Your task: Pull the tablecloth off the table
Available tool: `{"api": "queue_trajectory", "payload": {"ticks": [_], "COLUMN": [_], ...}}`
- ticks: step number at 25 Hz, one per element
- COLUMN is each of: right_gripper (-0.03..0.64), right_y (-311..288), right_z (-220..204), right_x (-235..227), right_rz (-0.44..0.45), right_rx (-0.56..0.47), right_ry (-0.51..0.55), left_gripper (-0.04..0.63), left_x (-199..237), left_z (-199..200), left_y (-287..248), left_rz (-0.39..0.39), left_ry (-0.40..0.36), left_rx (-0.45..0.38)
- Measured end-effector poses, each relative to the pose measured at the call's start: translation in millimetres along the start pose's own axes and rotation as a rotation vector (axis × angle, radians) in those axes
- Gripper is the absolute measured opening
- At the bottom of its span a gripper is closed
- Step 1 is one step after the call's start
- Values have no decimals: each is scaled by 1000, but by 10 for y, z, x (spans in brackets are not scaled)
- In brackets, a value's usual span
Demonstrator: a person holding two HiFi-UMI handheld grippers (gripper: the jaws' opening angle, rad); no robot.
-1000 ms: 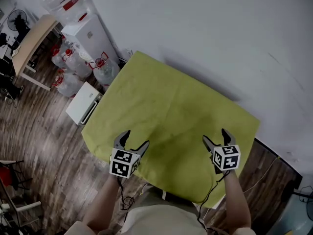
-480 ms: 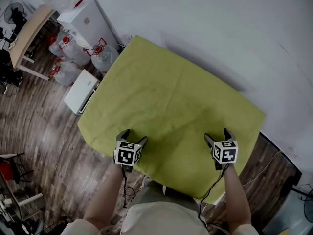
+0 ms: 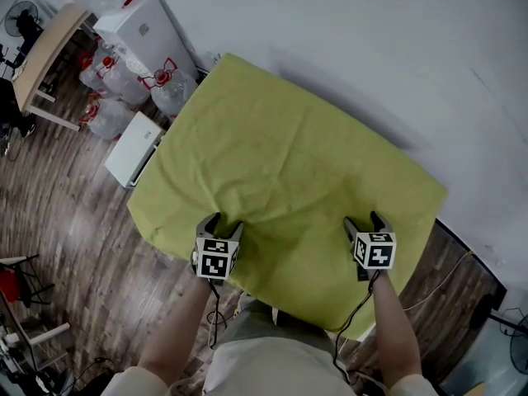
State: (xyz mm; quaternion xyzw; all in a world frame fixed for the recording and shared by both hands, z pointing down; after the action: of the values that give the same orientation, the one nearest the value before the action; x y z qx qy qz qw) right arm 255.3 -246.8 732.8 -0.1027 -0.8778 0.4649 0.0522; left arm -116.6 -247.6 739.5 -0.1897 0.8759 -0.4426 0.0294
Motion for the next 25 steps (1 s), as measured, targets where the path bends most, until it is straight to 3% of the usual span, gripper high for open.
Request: {"api": "queue_trajectory", "payload": {"ticks": [4,6,8,12,17,25], "right_gripper": [136,39,34,32,32,32], "right_y": [32,13,-1,172,655,1459], "right_z": [-2,4,6,111,576,1186], "right_x": [96,225,380,716,844,940], "right_rz": [10,80,170,269,287,290], "right_rx": [-10,-15,-9,-37,-222,-418], "right_ry": [-32,-68,-109,-51,-21,154], "left_gripper": [168,57,25,21,20,20], "left_x": [-72,-98,-119,-120,-133,-129], "left_z": [-1,37,101,216,402,962], "left_y": [13,45,110,331,698,1484], "left_rz": [10,12,6,-12,45,87], "left_ry": [33,76,101,132,-11,-34], "left_rx": [5,0,-17,-63,-112,-303]}}
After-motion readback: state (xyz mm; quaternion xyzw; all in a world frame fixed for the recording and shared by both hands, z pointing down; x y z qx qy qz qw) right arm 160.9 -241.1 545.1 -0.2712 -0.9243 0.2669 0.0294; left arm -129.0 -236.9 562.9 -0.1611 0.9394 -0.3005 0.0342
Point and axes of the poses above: the fingertips, and each gripper's own axes: y backward along the fingers, x to its left, z out of its top, the point moved 2 cm from there along y, backward along the fingers, and after that the axes turned 4 degrees about y, right-handed, at the moved point
